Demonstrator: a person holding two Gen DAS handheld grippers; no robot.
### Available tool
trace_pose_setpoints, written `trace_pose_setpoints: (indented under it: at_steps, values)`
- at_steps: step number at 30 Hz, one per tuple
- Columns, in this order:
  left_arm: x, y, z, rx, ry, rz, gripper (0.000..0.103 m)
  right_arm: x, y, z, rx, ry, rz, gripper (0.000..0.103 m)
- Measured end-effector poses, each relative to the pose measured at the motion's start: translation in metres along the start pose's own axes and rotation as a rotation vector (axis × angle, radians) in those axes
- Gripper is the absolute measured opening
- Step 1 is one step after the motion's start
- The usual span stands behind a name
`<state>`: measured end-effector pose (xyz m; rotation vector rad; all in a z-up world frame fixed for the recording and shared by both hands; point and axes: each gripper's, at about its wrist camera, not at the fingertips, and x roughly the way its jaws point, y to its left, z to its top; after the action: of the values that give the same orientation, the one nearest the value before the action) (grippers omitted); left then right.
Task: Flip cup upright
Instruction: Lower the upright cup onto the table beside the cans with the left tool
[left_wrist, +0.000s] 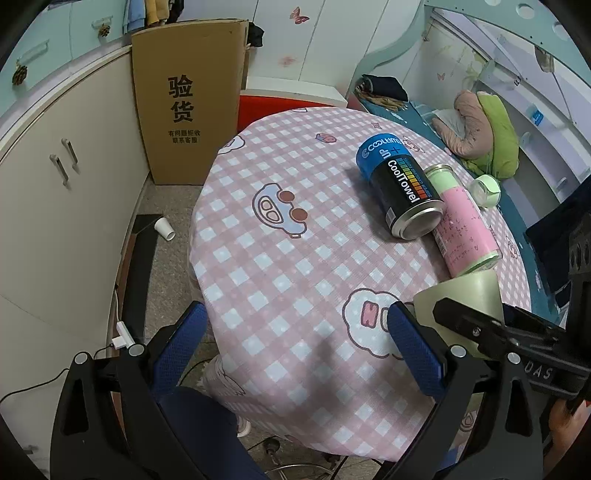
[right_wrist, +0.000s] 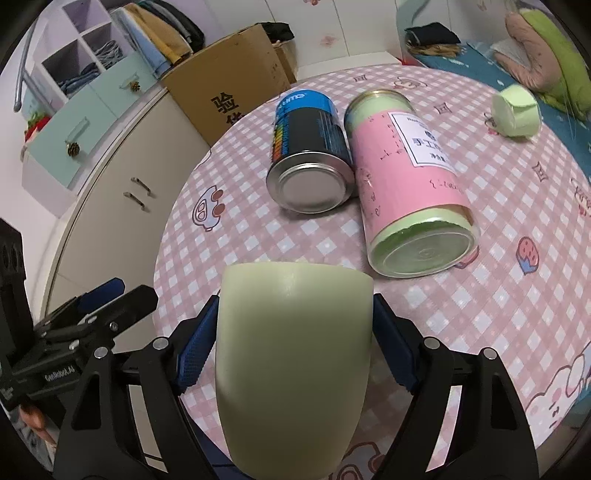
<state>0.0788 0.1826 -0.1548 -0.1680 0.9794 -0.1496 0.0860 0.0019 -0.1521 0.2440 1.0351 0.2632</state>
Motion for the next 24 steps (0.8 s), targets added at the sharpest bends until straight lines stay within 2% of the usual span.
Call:
trace_pose_setpoints:
  at_steps: [4, 14, 20, 24]
  values:
    - [-0.004, 0.001, -0.001, -0.002, -0.008, 0.002, 0.094, -0.017, 0.004, -0.002, -0.033, -0.049, -0.018, 0.08]
    - [-0.018, -0.008, -0.003, 0.006, -0.037, -0.001, 0.094, -0.06, 0.012, -0.009, -0.136, -0.188, -0.139, 0.079]
    - [-0.021, -0.023, -0.006, 0.032, -0.039, -0.015, 0.094, -0.081, -0.004, -0.018, -0.122, -0.247, -0.203, 0.079]
    - [-0.023, -0.034, -0.008, 0.05, -0.038, -0.02, 0.094, -0.089, -0.02, -0.026, -0.096, -0.262, -0.216, 0.079]
